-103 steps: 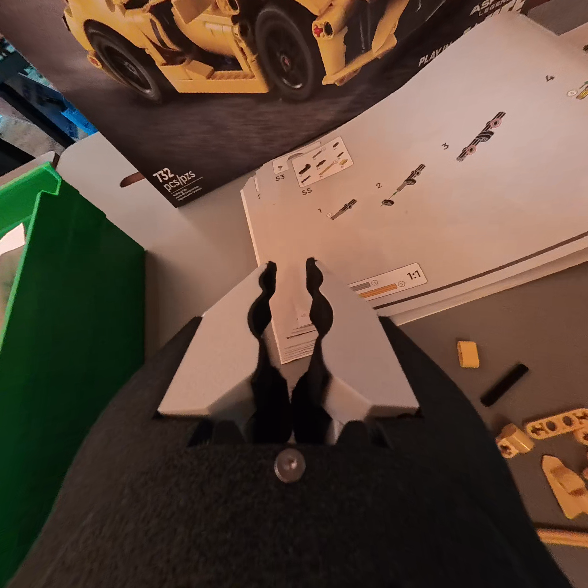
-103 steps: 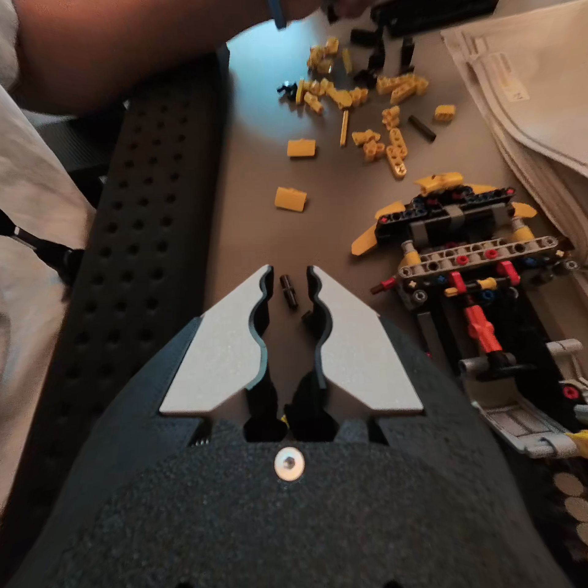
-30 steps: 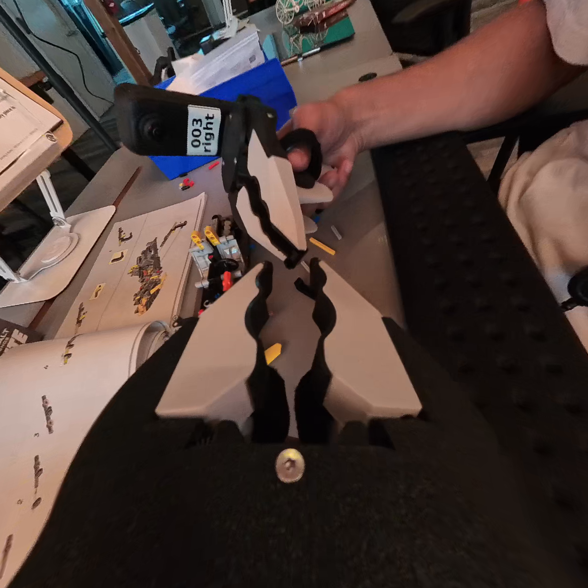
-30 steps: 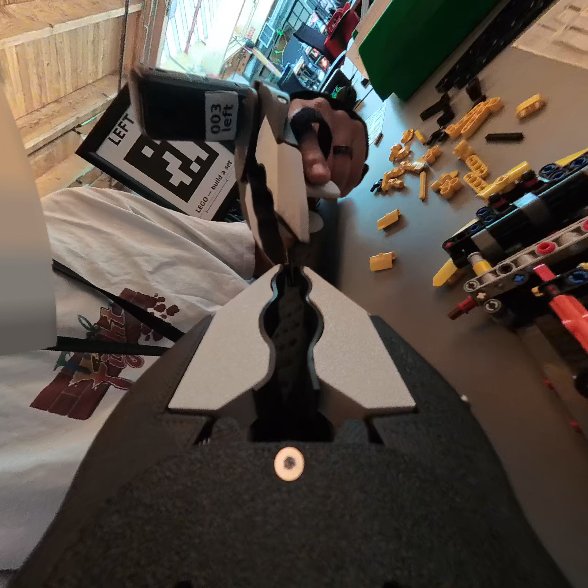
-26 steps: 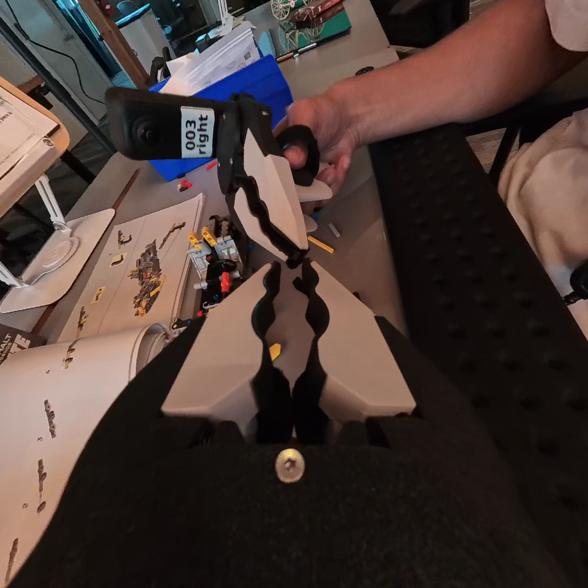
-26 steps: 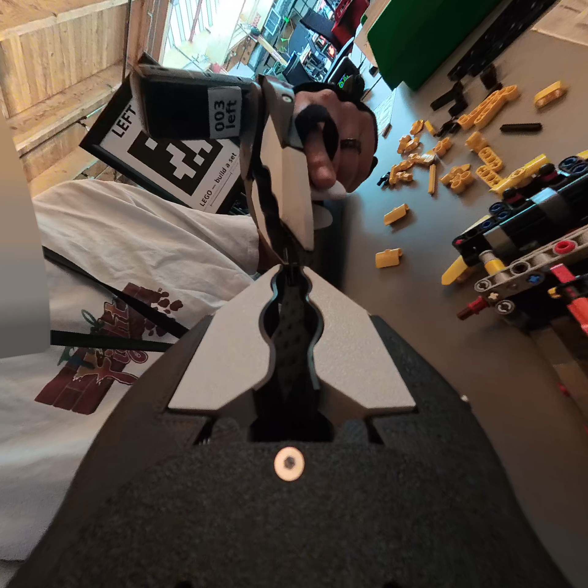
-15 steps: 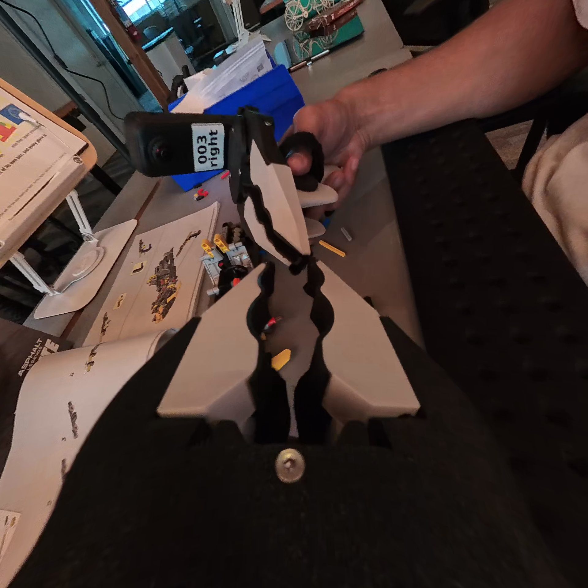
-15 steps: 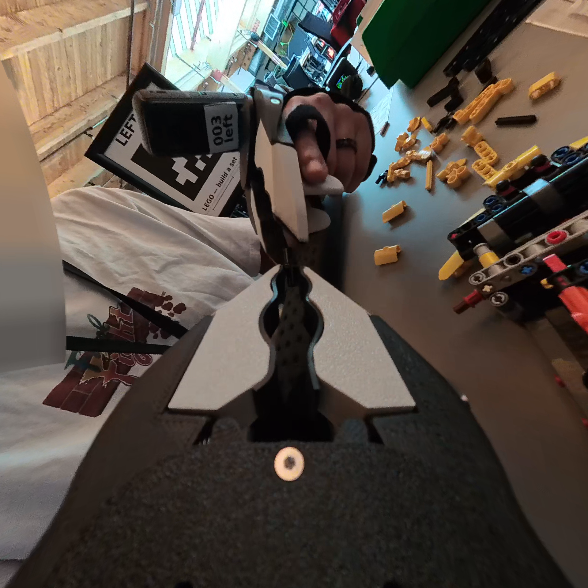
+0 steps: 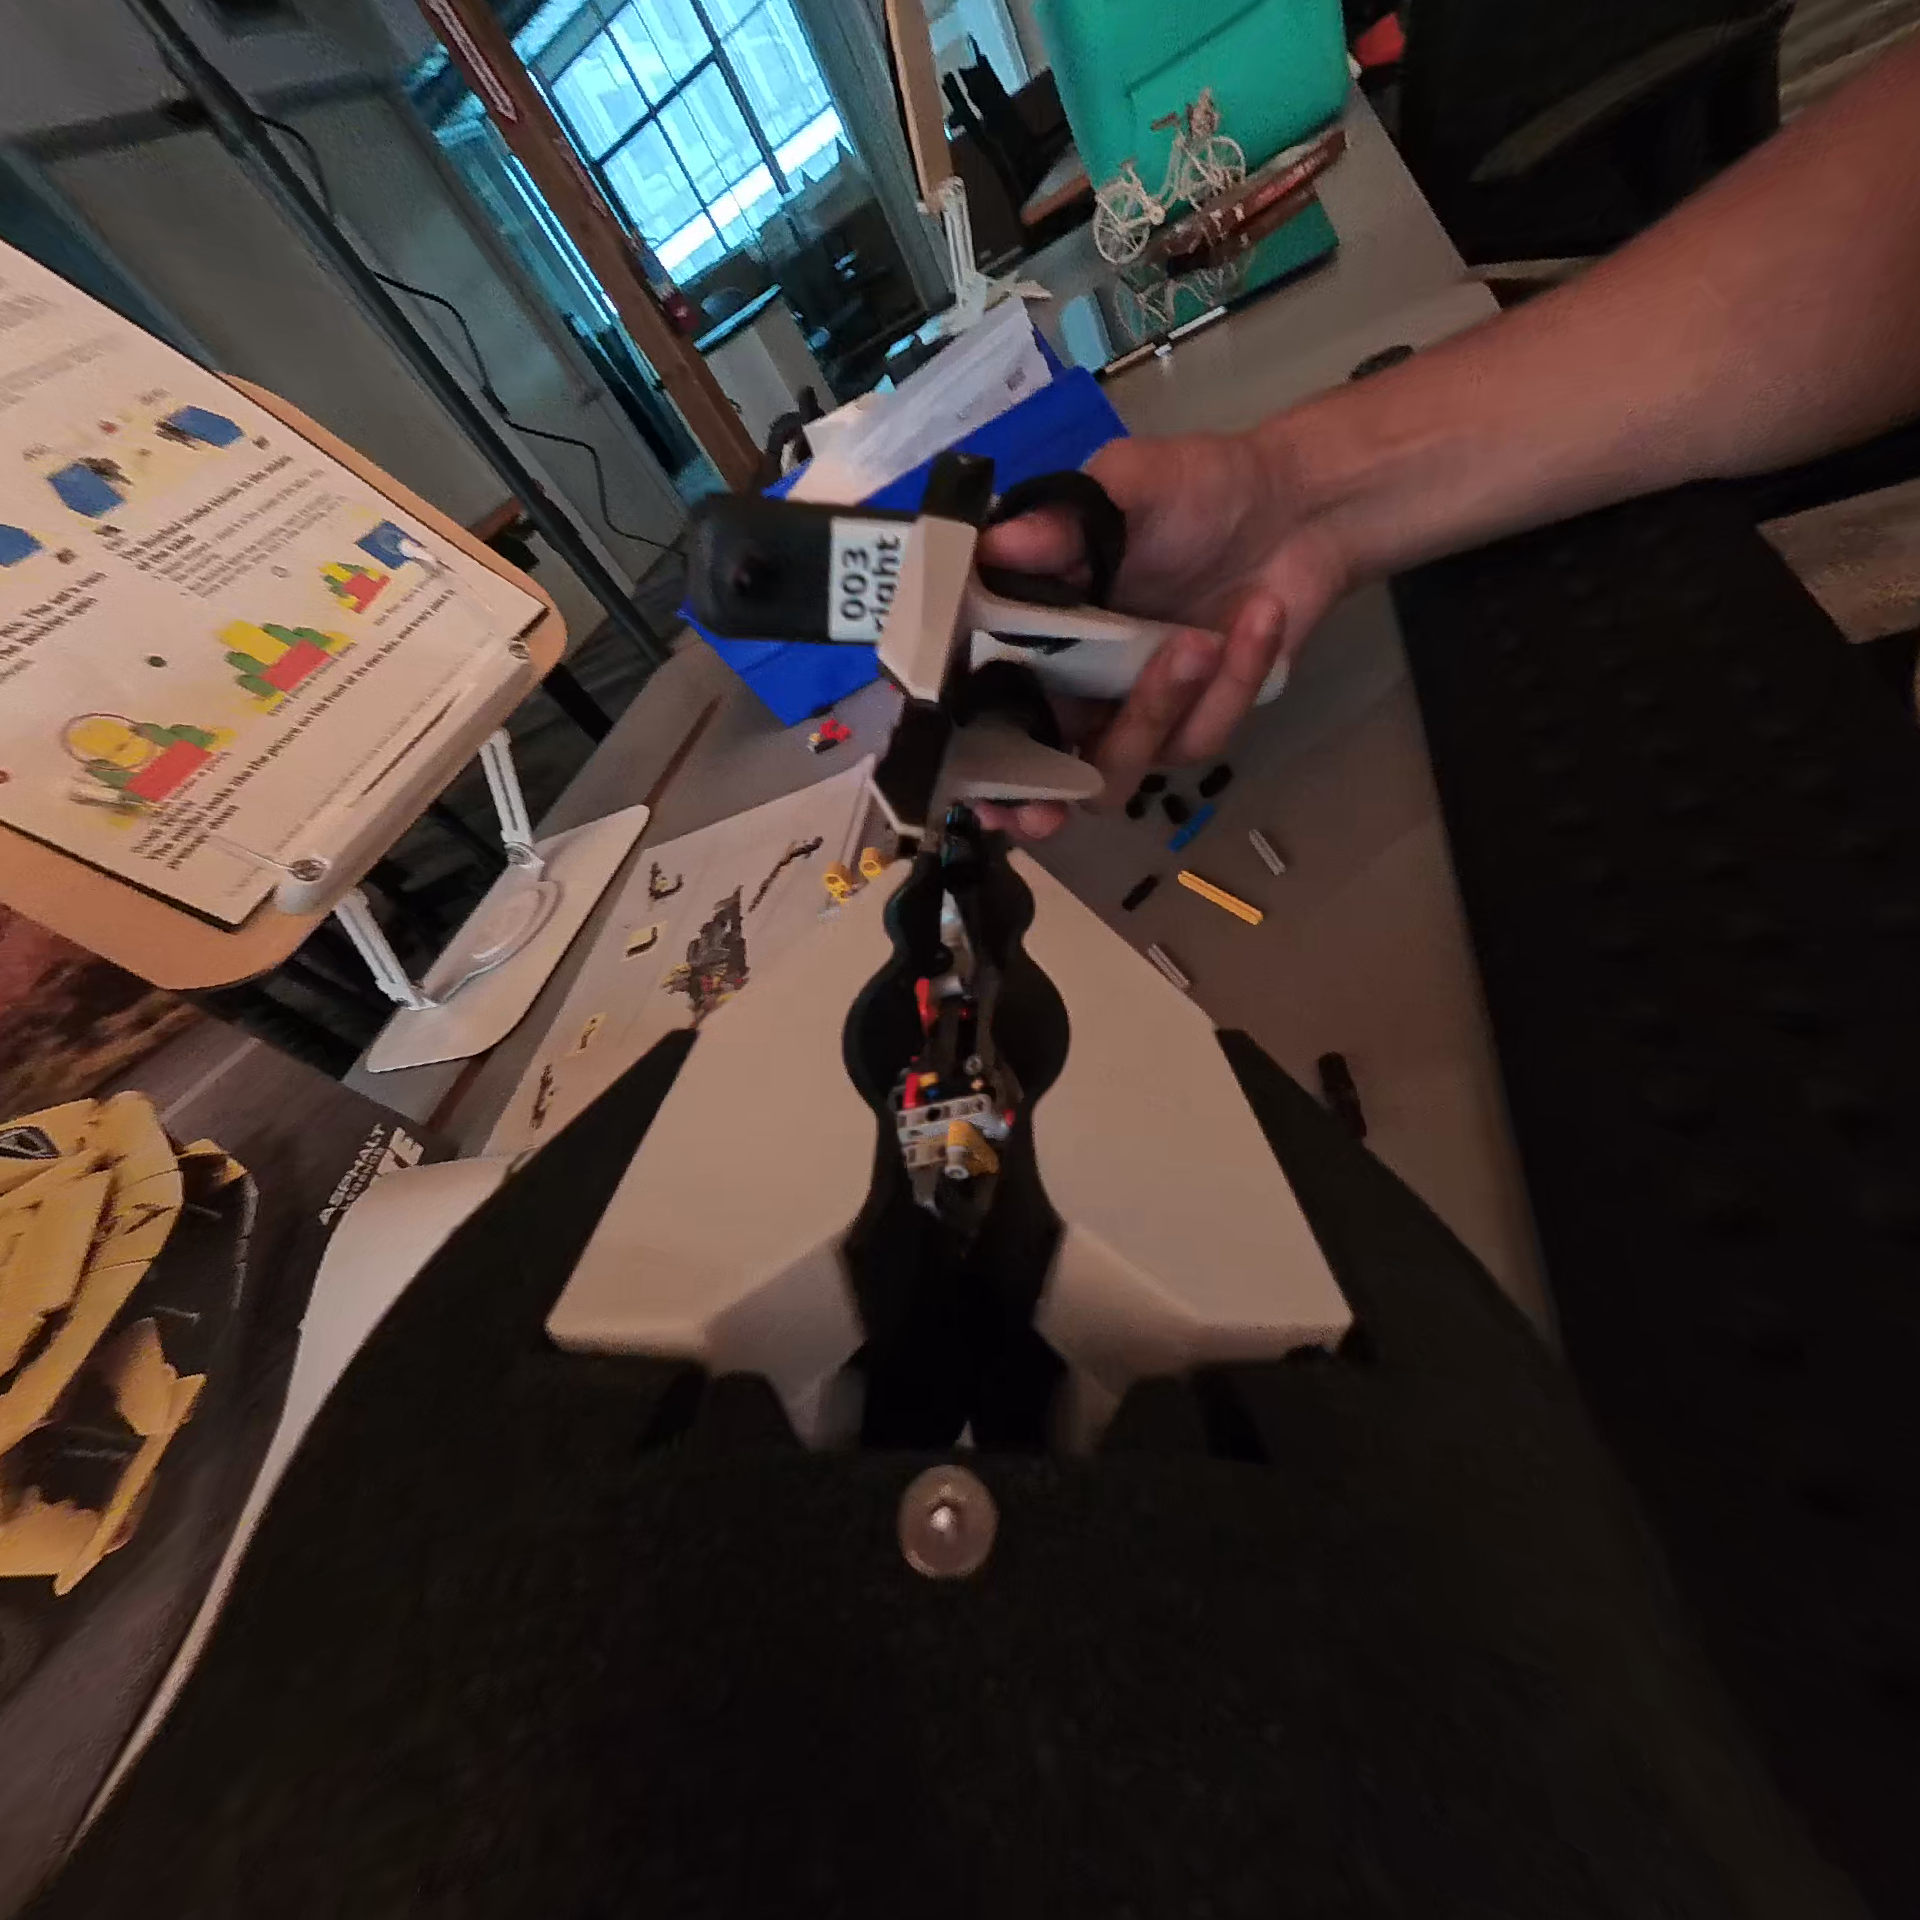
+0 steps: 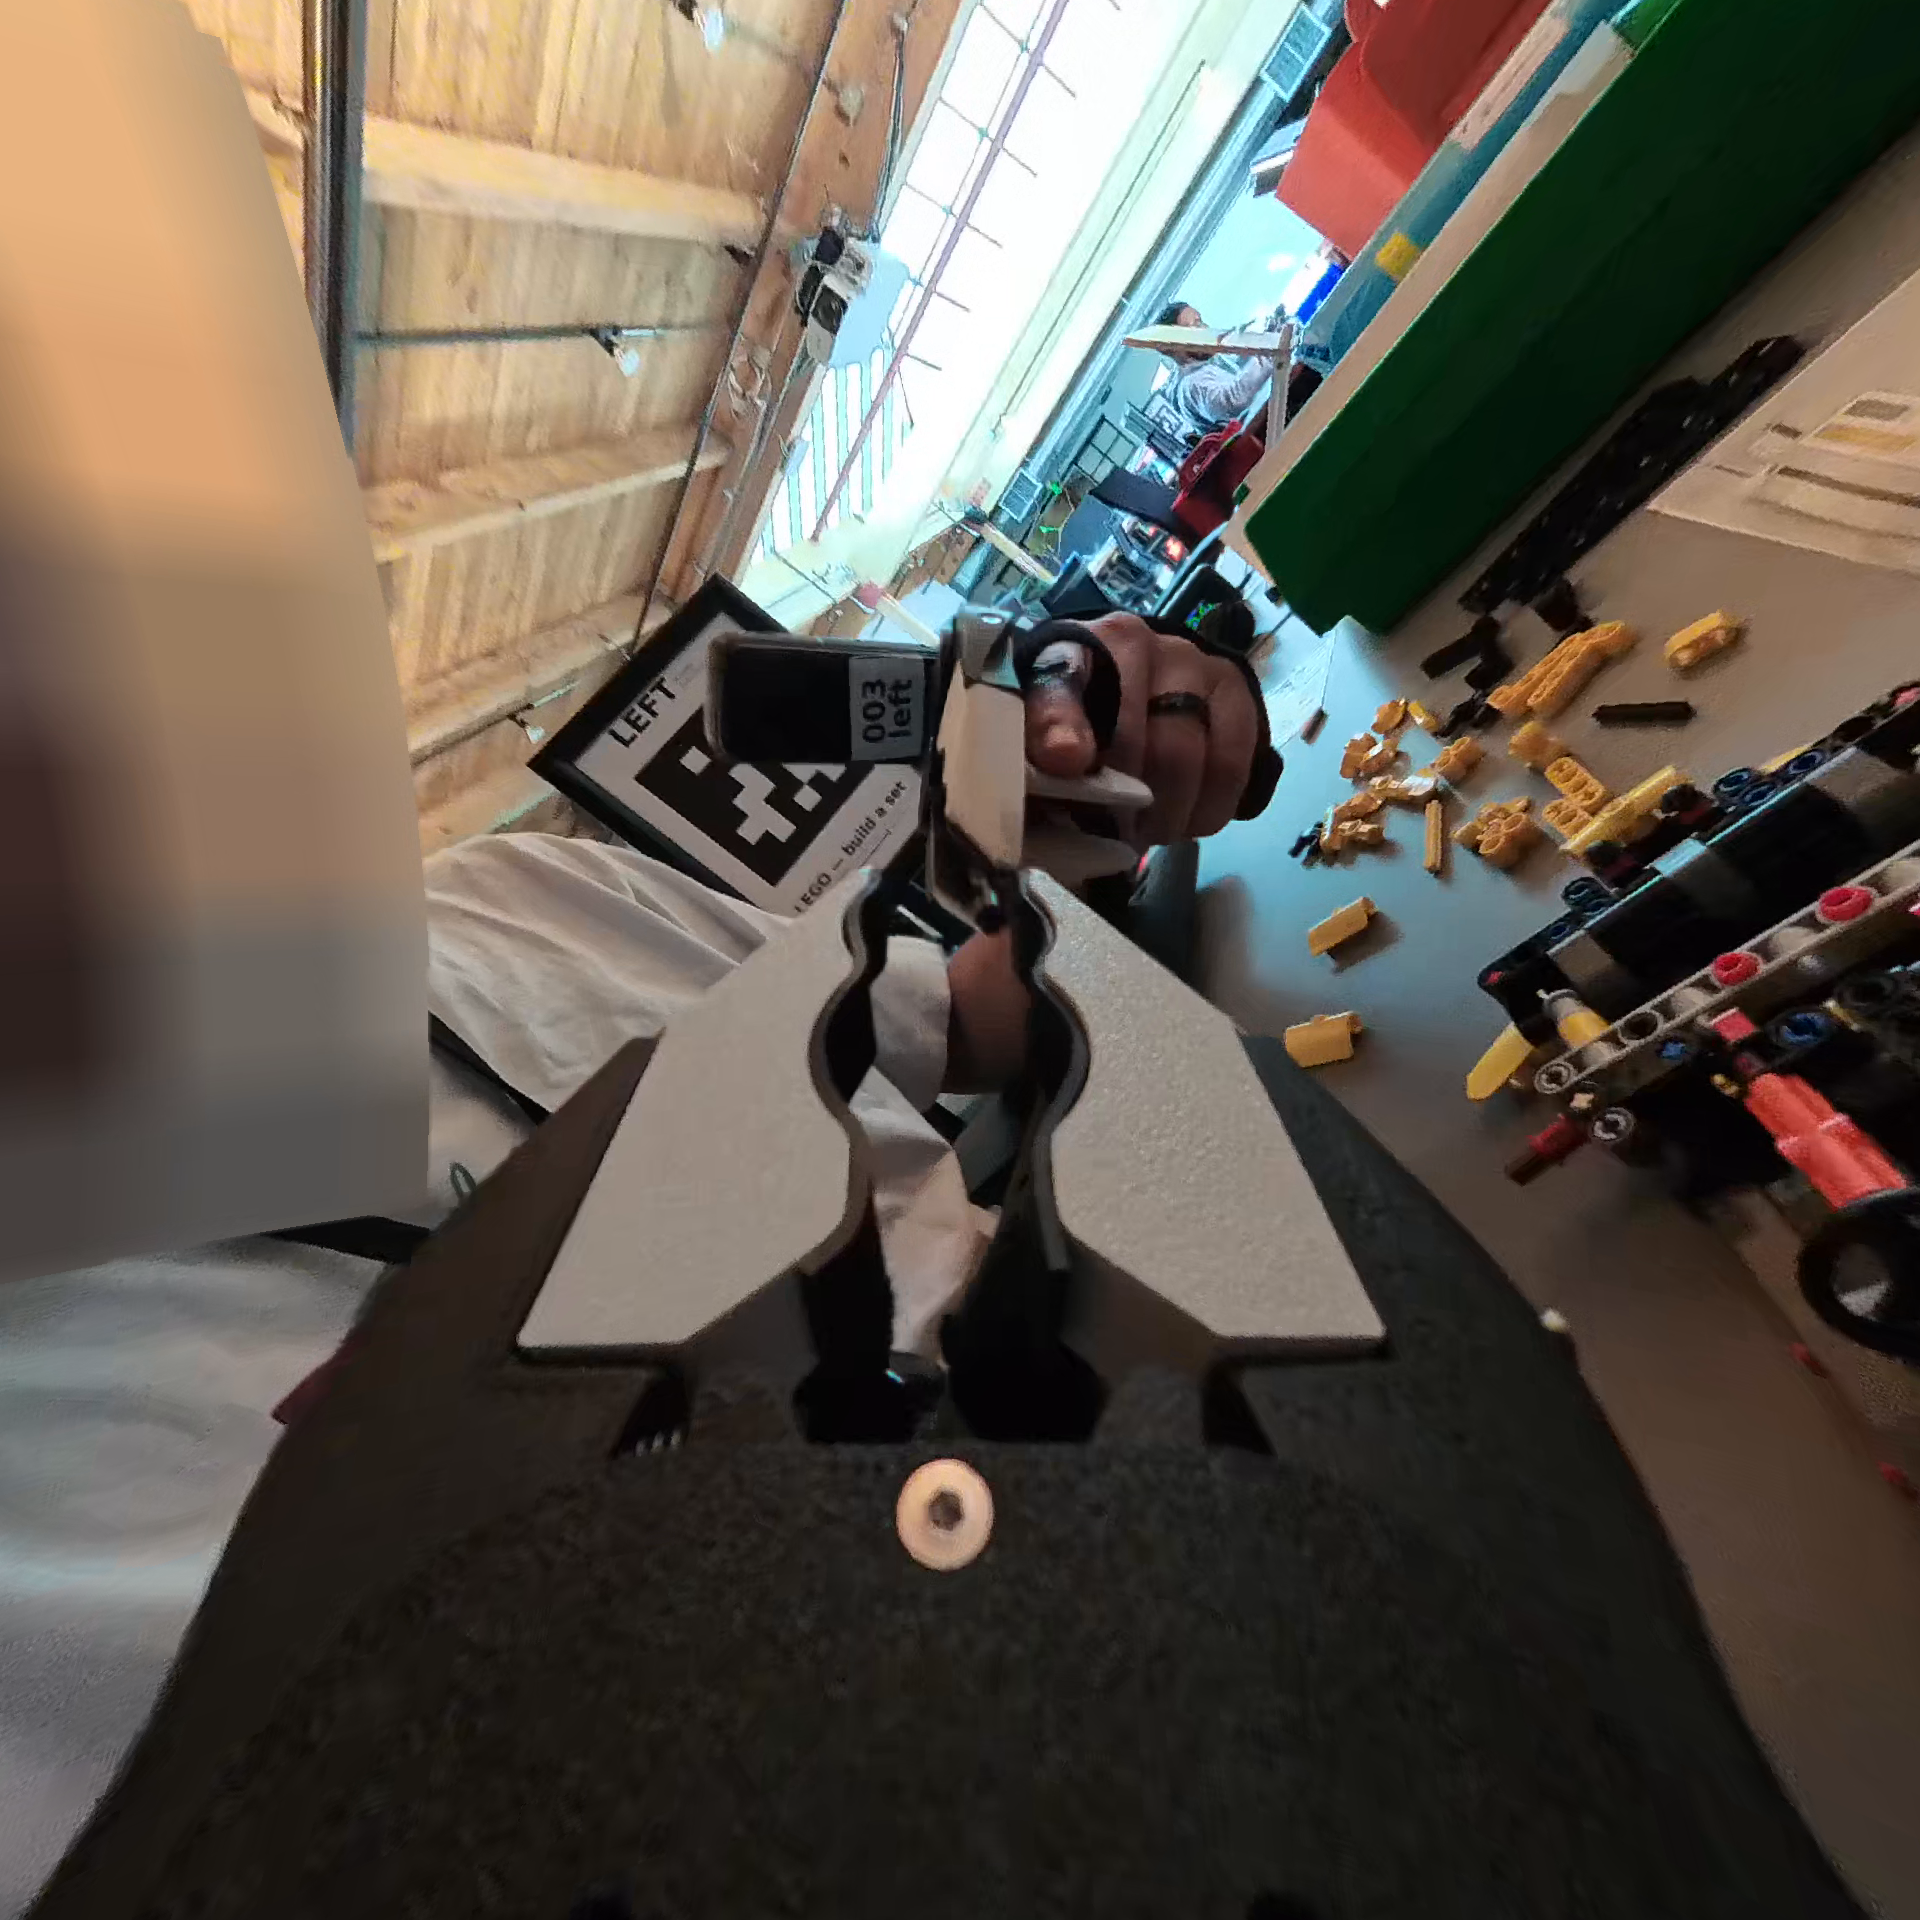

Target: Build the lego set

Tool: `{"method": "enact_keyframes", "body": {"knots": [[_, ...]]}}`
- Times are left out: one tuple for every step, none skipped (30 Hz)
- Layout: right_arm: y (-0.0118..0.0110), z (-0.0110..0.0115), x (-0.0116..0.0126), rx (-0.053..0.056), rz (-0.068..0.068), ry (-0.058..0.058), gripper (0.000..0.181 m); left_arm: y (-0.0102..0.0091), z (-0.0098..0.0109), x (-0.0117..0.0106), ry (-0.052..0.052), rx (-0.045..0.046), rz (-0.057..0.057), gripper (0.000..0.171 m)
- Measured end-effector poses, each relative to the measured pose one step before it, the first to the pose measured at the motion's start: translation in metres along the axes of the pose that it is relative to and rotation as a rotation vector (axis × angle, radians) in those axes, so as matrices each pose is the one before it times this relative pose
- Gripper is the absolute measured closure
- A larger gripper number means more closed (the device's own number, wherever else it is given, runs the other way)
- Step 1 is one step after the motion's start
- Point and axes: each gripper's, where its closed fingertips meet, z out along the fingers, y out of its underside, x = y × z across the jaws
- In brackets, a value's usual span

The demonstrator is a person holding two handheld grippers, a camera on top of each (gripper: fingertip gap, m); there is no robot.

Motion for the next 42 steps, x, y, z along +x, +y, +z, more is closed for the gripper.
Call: {"method": "enact_keyframes", "body": {"knots": [[0.00195,0.00187,0.00126,0.0019,0.0214,-0.0017,0.159,-0.00148,-0.00083,-0.00234,-0.0109,0.00904,-0.0020,0.168],[0.00264,0.00292,0.00178,0.0007,0.0244,-0.0013,0.159,-0.00127,-0.00069,-0.00184,-0.0083,0.00798,-0.0012,0.168],[0.00161,0.00336,0.00086,0.0073,0.0232,-0.0090,0.159,-0.00149,-0.00078,-0.00262,-0.0138,0.00982,-0.0011,0.168],[0.00058,0.00332,-0.00106,0.0121,0.0176,-0.0174,0.158,-0.00207,-0.00092,-0.00231,-0.0110,0.01311,-0.0020,0.168],[-0.00090,0.00283,-0.00325,0.0178,0.0100,-0.0242,0.159,-0.00227,-0.00085,-0.00139,-0.0055,0.01497,-0.0031,0.168],[-0.00155,0.00253,-0.00368,0.0193,-0.0045,-0.0197,0.160,-0.00154,-0.00078,-0.00159,-0.0086,0.01141,0.0005,0.168],[-0.00057,0.00221,-0.00256,0.0107,-0.0173,-0.0070,0.162,-0.00060,-0.00044,-0.00154,-0.0099,0.00473,0.0061,0.168],[0.00028,0.00194,-0.00145,0.0029,-0.0181,-0.0001,0.163,0.00026,-0.00003,-0.00114,-0.0080,-0.00104,0.0063,0.168],[0.00081,0.00133,-0.00008,-0.0024,-0.0152,0.0076,0.166,0.00055,0.00032,-0.00046,-0.0042,-0.00316,0.0026,0.168],[-0.00054,0.00041,0.00081,0.0052,-0.0168,0.0142,0.167,-0.00032,0.00025,-0.00035,-0.0026,0.00270,-0.0019,0.168],[-0.00087,-0.00005,0.00051,0.0065,-0.0155,0.0118,0.169,-0.00051,0.00021,-0.00007,0.0003,0.00347,-0.0036,0.168],[-0.00044,-0.00028,0.00029,0.0013,-0.0091,0.0080,0.170,-0.00037,0.00020,0.00006,0.0026,0.00200,-0.0056,0.168],[0.00019,-0.00014,0.00068,-0.0028,-0.0048,0.0067,0.171,0.00005,0.00010,0.00073,0.0056,0.00144,-0.0060,0.168],[0.00084,0.00007,0.00161,-0.0057,-0.0016,0.0098,0.170,0.00050,0.00020,0.00053,0.0028,-0.00149,-0.0016,0.168],[0.00065,0.00020,0.00097,-0.0033,0.0011,0.0039,0.170,0.00042,0.00034,0.00067,0.0015,-0.00163,0.0025,0.168],[0.00027,0.00041,0.00002,-0.0002,0.0043,-0.0029,0.170,0.00029,0.00068,0.00063,0.0009,-0.00220,0.0030,0.167],[-0.00042,0.00038,-0.00007,0.0033,0.0029,-0.0019,0.170,-0.00012,0.00068,0.00060,-0.0008,-0.00103,0.0041,0.168],[-0.00026,0.00022,0.00051,0.0027,-0.0015,0.0034,0.170,-0.00072,0.00066,0.00043,-0.0030,0.00170,0.0053,0.168],[0.00025,0.00015,0.00004,-0.0025,-0.0060,0.0023,0.169,-0.00064,0.00046,0.00054,-0.0033,0.00147,0.0084,0.168],[0.00006,0.00028,-0.00121,-0.0017,-0.0081,-0.0029,0.170,-0.00010,0.00055,0.00057,-0.0044,-0.00318,0.0126,0.168],[-0.00062,0.00018,-0.00102,0.0028,-0.0108,0.0007,0.171,0.00003,0.00051,0.00075,-0.0037,-0.00366,0.0122,0.168],[-0.00044,-0.00020,0.00076,0.0018,-0.0184,0.0144,0.173,-0.00047,0.00033,0.00105,0.0005,-0.00159,0.0075,0.168],[-0.00003,-0.00023,0.00048,-0.0008,-0.0259,0.0124,0.174,-0.00007,0.00030,0.00013,-0.0027,-0.00432,0.0044,0.168],[-0.00012,-0.00009,-0.00040,-0.0014,-0.0180,0.0098,0.175,-0.00065,-0.00003,0.00003,-0.0015,0.00026,0.0001,0.167],[0.00006,0.00008,-0.00102,-0.0058,-0.0251,0.0051,0.175,-0.00098,-0.00010,0.00024,0.0025,0.00306,-0.0123,0.167],[0.00014,0.00005,-0.00052,-0.0063,-0.0357,0.0126,0.175,-0.00014,-0.00005,0.00020,0.0060,-0.00178,-0.0252,0.168],[0.00002,-0.00037,0.00093,-0.0097,-0.0596,0.0321,0.175,0.00105,0.00024,0.00033,0.0103,-0.00874,-0.0382,0.168],[0.00024,-0.00035,0.00167,-0.0150,-0.0852,0.0480,0.175,0.00120,-0.00023,0.00157,0.0242,-0.01037,-0.0480,0.167],[0.00115,-0.00031,0.00077,-0.0226,-0.1067,0.0478,0.174,0.00120,-0.00049,0.00122,0.0257,-0.01122,-0.0524,0.164],[0.00093,-0.00027,-0.00006,-0.0214,-0.1209,0.0457,0.175,0.00121,-0.00055,0.00209,0.0320,-0.00900,-0.0529,0.163],[-0.00086,-0.00112,0.00177,-0.0114,-0.1307,0.0617,0.175,0.00018,-0.00066,0.00247,0.0353,0.00191,-0.0496,0.159],[-0.00083,-0.00120,0.00013,-0.0098,-0.1320,0.0492,0.175,-0.00091,-0.00087,0.00140,0.0244,0.00502,-0.0393,0.158],[-0.00019,-0.00107,-0.00116,-0.0140,-0.1187,0.0345,0.175,-0.00179,-0.00097,0.00179,0.0231,0.00891,-0.0303,0.158],[0.00074,-0.00067,-0.00153,-0.0182,-0.1066,0.0262,0.175,-0.00128,-0.00093,0.00174,0.0222,0.00769,-0.0271,0.158],[0.00135,-0.00070,-0.00136,-0.0183,-0.1004,0.0249,0.175,-0.00101,-0.00080,-0.00021,0.0090,0.00638,-0.0250,0.158],[0.00041,-0.00113,-0.00181,-0.0113,-0.0930,0.0199,0.175,-0.00065,-0.00087,0.00047,0.0136,0.00526,-0.0248,0.160],[-0.00167,-0.00124,-0.00128,0.0025,-0.0768,0.0190,0.175,0.00034,-0.00090,0.00292,0.0314,0.00057,-0.0320,0.160],[-0.00122,-0.00106,-0.00029,-0.0001,-0.0624,0.0194,0.175,-0.00032,-0.00052,0.00257,0.0318,0.00410,-0.0406,0.160],[0.00008,-0.00084,0.00073,-0.0081,-0.0542,0.0232,0.175,-0.00050,-0.00021,0.00253,0.0339,0.00604,-0.0496,0.159],[-0.00085,-0.00071,-0.00127,-0.0013,-0.0527,0.0100,0.175,0.00087,0.00000,0.00446,0.0509,-0.00092,-0.0574,0.157],[-0.00281,-0.00058,-0.00199,0.0112,-0.0509,0.0079,0.175,0.00248,0.00052,0.00308,0.0475,-0.00755,-0.0727,0.155],[-0.00267,-0.00002,-0.00220,0.0099,-0.0446,0.0051,0.174,0.00278,0.00057,0.00259,0.0536,-0.00831,-0.0825,0.153]]}}
